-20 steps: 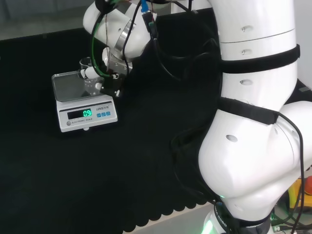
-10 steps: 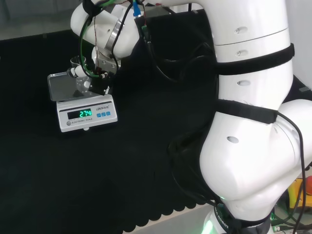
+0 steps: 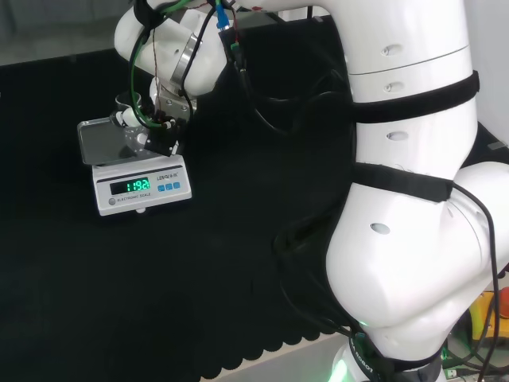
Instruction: Put the beaker on the electronic balance.
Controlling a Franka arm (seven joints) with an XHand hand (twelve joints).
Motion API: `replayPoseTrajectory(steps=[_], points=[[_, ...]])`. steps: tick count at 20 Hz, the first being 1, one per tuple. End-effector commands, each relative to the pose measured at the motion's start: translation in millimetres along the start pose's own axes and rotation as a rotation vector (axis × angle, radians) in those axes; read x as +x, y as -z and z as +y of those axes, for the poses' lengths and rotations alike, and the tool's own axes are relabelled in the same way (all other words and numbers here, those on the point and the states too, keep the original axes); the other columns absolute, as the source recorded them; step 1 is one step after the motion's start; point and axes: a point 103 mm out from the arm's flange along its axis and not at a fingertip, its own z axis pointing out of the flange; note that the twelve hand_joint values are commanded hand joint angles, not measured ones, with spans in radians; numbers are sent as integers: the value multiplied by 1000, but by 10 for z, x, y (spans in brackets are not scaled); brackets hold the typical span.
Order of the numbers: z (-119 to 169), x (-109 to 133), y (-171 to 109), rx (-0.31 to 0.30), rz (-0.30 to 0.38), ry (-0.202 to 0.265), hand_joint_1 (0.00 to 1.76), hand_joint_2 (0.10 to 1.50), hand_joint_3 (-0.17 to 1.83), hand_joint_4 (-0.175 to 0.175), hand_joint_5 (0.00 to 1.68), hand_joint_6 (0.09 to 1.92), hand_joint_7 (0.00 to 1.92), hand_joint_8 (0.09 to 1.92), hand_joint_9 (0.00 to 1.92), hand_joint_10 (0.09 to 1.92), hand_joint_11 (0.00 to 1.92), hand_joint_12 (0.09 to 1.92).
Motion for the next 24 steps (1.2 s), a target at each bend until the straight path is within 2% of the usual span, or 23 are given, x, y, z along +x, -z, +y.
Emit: replayPoseTrajectory(steps=[1,2,4,5,6,7,9,11,12,13,16,20,22,24], points=[[-10,-3,-5,-4,1,2,1196,502,971,-175,1262,855,1644,900,1752,804,1600,759],[-20,-17,6,7,19,31,1196,502,971,-175,1262,855,1644,900,1752,804,1600,759],[-50,-109,71,1,27,41,1195,479,997,-174,1281,837,1637,903,1749,808,1619,784],[-72,-170,119,-5,11,41,1187,472,991,-116,1299,801,1601,908,1732,796,1588,833],[-89,-219,162,-2,-9,38,1125,464,921,-129,1228,808,1494,945,1643,785,1473,920],[-100,-254,197,-2,-27,34,1056,461,833,-145,1046,861,1282,994,1451,787,1285,1050],[-107,-246,222,-1,-51,24,942,462,700,-141,601,951,824,1059,978,869,903,1281],[-101,-251,237,6,-56,18,846,481,593,-137,290,745,335,994,447,923,502,1414],[-96,-248,231,12,-53,19,808,498,536,-137,211,601,174,912,243,940,336,1459],[-89,-250,228,18,-52,20,780,518,480,-138,172,467,86,804,123,905,204,1489],[-71,-242,220,34,-48,25,735,564,369,-138,145,216,8,530,12,695,26,1489],[-42,-258,237,53,-28,29,713,596,299,-138,168,95,0,426,0,598,0,1451],[-32,-307,305,78,48,35,703,602,285,-137,172,87,0,408,0,585,0,1445],[-31,-384,463,150,214,105,690,608,277,-136,173,87,0,395,0,577,0,1441]])
